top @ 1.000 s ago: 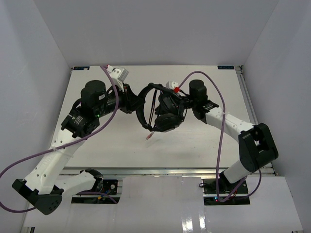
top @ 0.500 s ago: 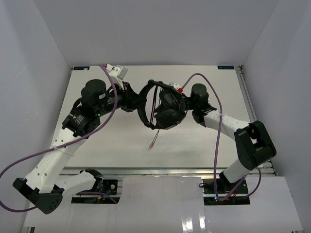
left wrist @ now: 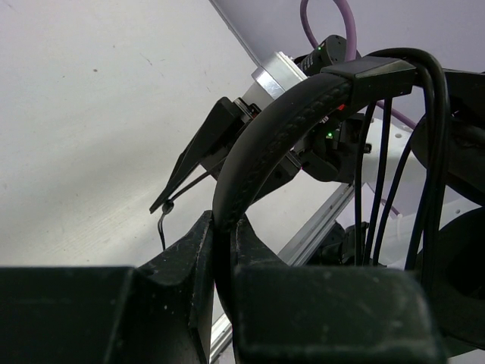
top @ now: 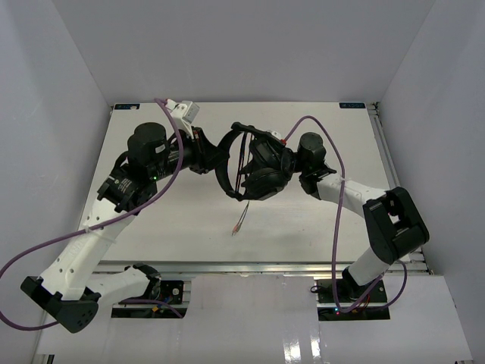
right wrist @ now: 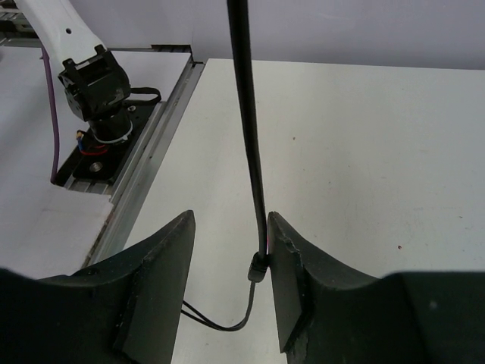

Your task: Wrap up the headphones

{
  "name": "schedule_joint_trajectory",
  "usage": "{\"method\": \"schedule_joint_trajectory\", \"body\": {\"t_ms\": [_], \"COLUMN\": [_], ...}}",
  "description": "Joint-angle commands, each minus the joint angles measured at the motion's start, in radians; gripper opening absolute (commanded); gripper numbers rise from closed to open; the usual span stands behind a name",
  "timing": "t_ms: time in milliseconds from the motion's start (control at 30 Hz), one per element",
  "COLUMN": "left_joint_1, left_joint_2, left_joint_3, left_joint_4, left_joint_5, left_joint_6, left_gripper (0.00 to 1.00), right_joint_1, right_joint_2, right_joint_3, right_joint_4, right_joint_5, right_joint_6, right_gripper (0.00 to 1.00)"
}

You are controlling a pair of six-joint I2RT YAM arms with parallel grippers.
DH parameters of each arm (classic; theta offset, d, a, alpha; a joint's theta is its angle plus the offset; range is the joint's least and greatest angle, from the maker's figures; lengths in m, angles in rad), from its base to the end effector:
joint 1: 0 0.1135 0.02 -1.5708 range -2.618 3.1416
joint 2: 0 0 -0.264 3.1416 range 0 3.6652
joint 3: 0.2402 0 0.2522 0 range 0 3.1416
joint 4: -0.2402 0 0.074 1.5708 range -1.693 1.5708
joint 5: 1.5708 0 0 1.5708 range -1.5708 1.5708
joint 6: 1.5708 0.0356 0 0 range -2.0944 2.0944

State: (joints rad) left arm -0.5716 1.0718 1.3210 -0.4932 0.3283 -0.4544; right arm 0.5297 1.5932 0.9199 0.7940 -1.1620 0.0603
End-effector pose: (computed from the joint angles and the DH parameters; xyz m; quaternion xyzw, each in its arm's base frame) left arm 0.1795 -0.1291 0.4378 0.1460 0.7701 -0.4103 0.4661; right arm 0.2789 0.2012 0.2822 -0.5285 0.4436 0.5302 0.4928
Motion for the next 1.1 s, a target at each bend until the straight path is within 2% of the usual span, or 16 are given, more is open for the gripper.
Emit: {"method": "schedule_joint_trajectory", "body": {"t_ms": [0, 167, 300, 867, 1067], "left_joint_1": [-0.005, -0.005, -0.005, -0.005, -0.005], "left_joint_2": [-0.029, -0.032, -0.038, -0.055, -0.070], "left_joint_3": [0.065, 0.064, 0.070, 0.103, 0.082], "left_joint_4": [0.119, 0.114, 0.097, 0.101, 0.120], "left_joint_5": [0.056, 0.075, 0.058, -0.090, -0.147], "left_joint_6": [-0.041, -0.040, -0.029, -0.041, -0.058], "left_gripper": [0.00, 0.00, 0.00, 0.00, 0.00], "right_joint_1": [-0.004, -0.005, -0.011, -0.022, -0.023], "right_joint_2": [0.035, 0.067, 0.080, -0.005, -0.051], "right_joint_3": [0.004, 0.049, 0.065, -0.066, -0.086], "right_joint_4": [0.009, -0.005, -0.006, -0.035, -0.108], "right_joint_5": [-0.016, -0.018, -0.022, -0.003, 0.011], "right_joint_6": [0.004, -0.008, -0.002, -0.035, -0.063], "right_gripper": [0.51, 0.54, 0.52, 0.50, 0.46]}}
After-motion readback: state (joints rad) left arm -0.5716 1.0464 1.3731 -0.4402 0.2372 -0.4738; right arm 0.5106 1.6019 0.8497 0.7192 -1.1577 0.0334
